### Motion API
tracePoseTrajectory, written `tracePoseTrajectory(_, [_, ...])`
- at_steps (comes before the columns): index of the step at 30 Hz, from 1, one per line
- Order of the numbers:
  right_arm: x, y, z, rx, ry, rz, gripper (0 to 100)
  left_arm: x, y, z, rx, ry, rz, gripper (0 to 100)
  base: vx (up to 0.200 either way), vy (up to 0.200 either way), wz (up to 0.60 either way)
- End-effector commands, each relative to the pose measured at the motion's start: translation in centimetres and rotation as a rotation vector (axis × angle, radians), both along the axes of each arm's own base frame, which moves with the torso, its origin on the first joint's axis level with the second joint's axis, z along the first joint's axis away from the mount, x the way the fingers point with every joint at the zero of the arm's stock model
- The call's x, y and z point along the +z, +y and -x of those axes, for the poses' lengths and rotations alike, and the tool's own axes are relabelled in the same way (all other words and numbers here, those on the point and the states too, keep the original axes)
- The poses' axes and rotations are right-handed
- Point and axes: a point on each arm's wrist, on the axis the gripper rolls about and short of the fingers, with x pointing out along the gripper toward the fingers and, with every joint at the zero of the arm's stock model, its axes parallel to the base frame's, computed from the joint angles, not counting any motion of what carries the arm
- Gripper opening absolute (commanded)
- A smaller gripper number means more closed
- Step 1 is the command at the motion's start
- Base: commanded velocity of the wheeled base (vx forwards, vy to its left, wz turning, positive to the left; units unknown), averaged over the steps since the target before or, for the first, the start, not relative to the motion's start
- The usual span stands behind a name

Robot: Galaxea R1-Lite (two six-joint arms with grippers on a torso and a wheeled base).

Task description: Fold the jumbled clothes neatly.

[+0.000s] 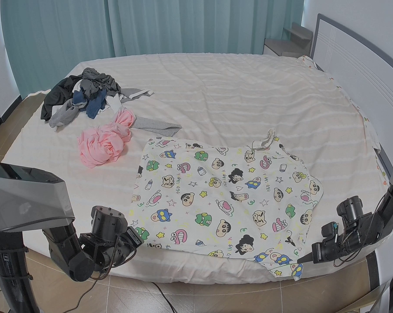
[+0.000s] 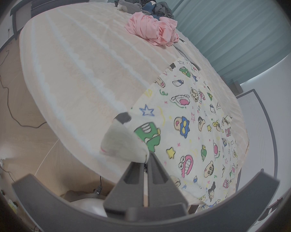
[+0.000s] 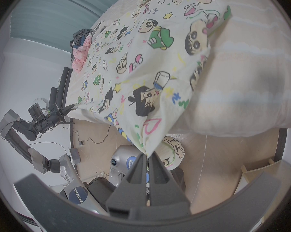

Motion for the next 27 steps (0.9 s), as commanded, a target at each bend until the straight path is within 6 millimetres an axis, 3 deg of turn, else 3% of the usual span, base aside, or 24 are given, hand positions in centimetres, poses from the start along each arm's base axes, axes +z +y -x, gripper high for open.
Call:
tracePoseTrajectory(1, [0.0,0.0,0.0,-0.001,-0.001,0.0,0,-0.1,0.0,0.0,0.0,0.002,-0.002,0,0.2,0.0,0.0])
tracePoseTrajectory(7, [0.1,-0.2,0.1,-0.008,-0.003,0.002,0,0.2,-0.2,0.1,-0.006,-0.01,-0.003,0,0.2,0.0,0.0])
tracePoseTrajectory(16, [2.6,-2.2,0.7,-0.076,-0.095,-0.037,0,2.4,-1.1,0.9,-0.037,-0.078,0.018,0,0.0,0.0,0.0])
tracePoseTrajectory(27, [3.2,-2.3,-0.2,-0.07,-0.149,-0.047,0,2.3,-1.2,0.6,-0.062,-0.089,-0.012,0,0.0,0.0,0.0])
